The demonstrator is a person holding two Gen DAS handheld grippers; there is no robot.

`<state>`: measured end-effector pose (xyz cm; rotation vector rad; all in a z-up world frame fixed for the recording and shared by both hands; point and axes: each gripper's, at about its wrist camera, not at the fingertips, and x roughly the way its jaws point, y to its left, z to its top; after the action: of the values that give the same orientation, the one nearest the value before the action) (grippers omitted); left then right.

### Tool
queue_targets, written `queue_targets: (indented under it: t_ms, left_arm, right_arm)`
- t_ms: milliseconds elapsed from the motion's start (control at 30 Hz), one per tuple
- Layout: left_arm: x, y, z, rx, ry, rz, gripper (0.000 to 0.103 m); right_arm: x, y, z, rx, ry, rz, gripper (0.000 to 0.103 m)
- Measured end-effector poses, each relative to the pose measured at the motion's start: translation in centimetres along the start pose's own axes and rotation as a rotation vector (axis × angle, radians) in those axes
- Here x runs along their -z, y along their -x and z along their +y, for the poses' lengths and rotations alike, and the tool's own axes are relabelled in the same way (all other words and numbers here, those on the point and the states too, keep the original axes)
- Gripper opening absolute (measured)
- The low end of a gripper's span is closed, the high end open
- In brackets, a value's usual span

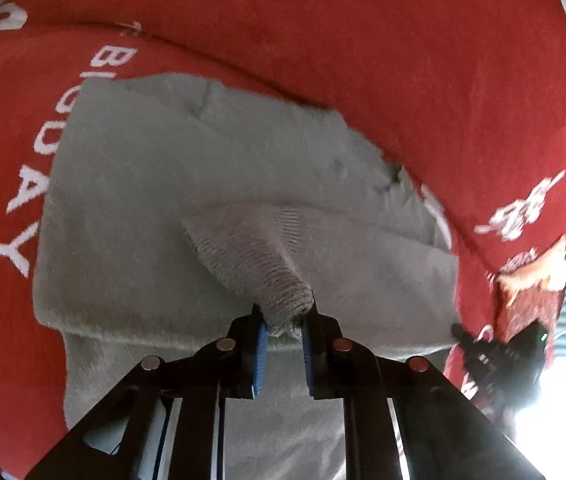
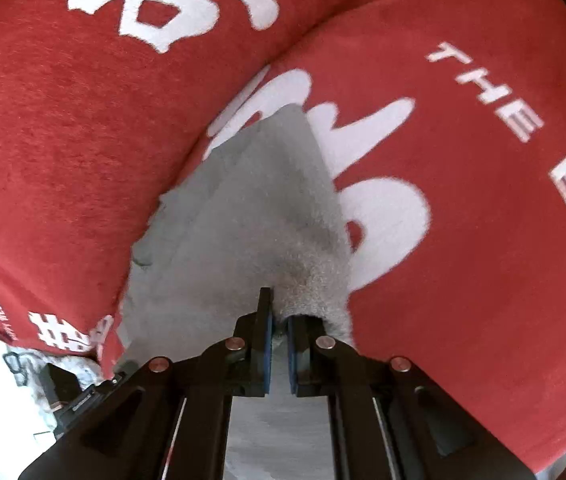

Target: Fold small clothes

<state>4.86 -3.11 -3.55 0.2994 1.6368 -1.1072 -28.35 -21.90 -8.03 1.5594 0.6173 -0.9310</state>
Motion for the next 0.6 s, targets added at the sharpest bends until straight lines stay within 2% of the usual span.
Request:
queue_targets:
  t_ms: [133, 167, 200, 233, 300, 333, 467, 533, 567, 600]
  left_arm:
    - [0.9, -0.9, 0.0, -0.071, -0.032, 0.011, 0.017]
    - [0.9, -0.7, 0.1, -0.083, -0.039, 0.007, 0.02]
    - [0.9, -0.2, 0.1, -0.126, -0.052, -0.012, 0.028]
    - [0.8, 0.3, 0.1, -0.166, -0.063, -0.03, 0.031]
    - [0.2, 1.4, 0.6, -0.256, -0.084, -0.071, 0.031]
    - [0.0, 1.9, 1.2, -0.274, -0.079, -0.075, 0.031]
    - [-1.3, 3.5, 3.4, -0.308, -0.028, -0.073, 0.031]
    - [-1.6, 4.3, 3.7, -0.321, -0.034, -0.084, 0.031]
    - [-1.6, 4.6, 3.5, -0.33, -0.042, -0.089, 0.031]
    - [-1.6, 4.8, 3.2, -0.332, -0.049, -0.091, 0.032]
  right_arm:
    - [0.4, -1.2, -1.6, 0.048, 0.02, 0.065, 0.007]
    - [0.6, -1.4, -1.8, 0.039, 0.023, 0.07, 0.006]
    - [0.7, -1.3, -2.0, 0.035, 0.026, 0.063, 0.005]
    - [0.7, -1.2, -2.1, 0.033, 0.025, 0.063, 0.005]
    - [0.8, -1.3, -2.1, 0.031, 0.02, 0.07, 0.006]
    - [0.8, -1.5, -1.9, 0.034, 0.023, 0.076, 0.006]
    - [1.0, 0.0, -1.3, 0.071, 0.087, 0.108, 0.011]
    - [1.4, 0.9, -0.5, 0.055, 0.121, 0.135, 0.014]
    - [1.5, 1.5, -0.3, 0.031, 0.13, 0.139, 0.017]
    - [1.5, 2.4, 0.0, 0.008, 0.141, 0.126, 0.028]
